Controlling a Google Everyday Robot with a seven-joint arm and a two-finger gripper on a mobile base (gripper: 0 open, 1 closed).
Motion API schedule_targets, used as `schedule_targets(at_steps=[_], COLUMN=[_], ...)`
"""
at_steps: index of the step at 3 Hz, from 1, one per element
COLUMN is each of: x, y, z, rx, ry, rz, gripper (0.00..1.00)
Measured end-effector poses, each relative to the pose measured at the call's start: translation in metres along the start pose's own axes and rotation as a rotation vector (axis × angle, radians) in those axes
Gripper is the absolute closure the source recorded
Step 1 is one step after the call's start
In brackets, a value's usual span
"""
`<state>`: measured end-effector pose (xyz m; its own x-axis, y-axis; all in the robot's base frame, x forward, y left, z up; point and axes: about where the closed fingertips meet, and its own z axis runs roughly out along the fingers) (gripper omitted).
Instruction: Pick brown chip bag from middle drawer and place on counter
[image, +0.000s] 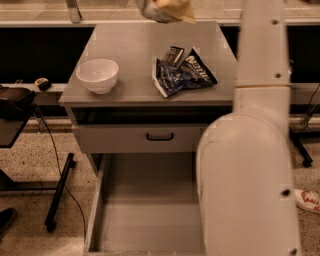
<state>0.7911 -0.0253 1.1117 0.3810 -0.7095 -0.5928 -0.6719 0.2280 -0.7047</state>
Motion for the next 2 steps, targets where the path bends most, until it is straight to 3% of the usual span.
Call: schedule_targets(at_steps=[1,2], x=[-0.0234,-0.0274], y=[-0.0019,-0.0095], z=[0.0806,0.0874], rx=[0.053,0.089], ry=[-0.059,-0.071], rz=[0.018,0.018], gripper=[1.00,1.00])
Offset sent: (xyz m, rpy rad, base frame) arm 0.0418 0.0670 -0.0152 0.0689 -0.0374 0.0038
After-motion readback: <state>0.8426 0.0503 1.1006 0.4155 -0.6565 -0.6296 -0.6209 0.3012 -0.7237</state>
